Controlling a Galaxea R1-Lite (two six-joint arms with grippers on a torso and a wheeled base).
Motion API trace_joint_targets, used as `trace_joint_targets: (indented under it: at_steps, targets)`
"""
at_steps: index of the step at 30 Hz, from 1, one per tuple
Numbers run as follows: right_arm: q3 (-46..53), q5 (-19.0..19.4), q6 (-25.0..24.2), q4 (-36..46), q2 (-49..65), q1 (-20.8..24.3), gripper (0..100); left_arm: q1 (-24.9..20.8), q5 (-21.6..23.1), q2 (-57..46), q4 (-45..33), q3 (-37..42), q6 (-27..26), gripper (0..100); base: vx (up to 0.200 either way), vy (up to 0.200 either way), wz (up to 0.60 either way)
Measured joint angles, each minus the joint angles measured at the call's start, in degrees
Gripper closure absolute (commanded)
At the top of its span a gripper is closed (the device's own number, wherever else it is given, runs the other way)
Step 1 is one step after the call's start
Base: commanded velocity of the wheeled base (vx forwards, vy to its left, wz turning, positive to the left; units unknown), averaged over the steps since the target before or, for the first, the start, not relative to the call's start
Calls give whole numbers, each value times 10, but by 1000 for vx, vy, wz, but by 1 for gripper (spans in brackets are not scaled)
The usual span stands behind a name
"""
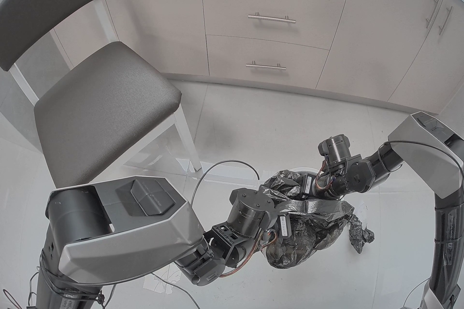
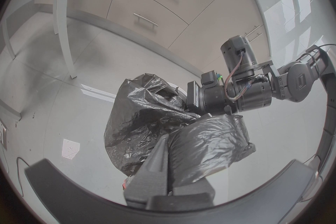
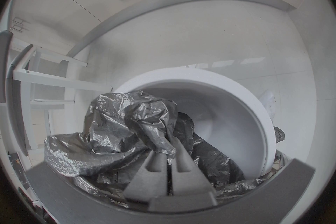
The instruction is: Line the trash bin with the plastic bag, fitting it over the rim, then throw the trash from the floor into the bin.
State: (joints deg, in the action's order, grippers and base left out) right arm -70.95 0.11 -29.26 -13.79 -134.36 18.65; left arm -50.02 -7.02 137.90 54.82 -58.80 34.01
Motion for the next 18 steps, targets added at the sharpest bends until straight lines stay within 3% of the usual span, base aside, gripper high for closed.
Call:
trace_joint_targets:
  at_steps: [18]
  targets:
    - [-72,17,11,6,-76,-30,100,5,0,1,0,0,0,100,0,0,0]
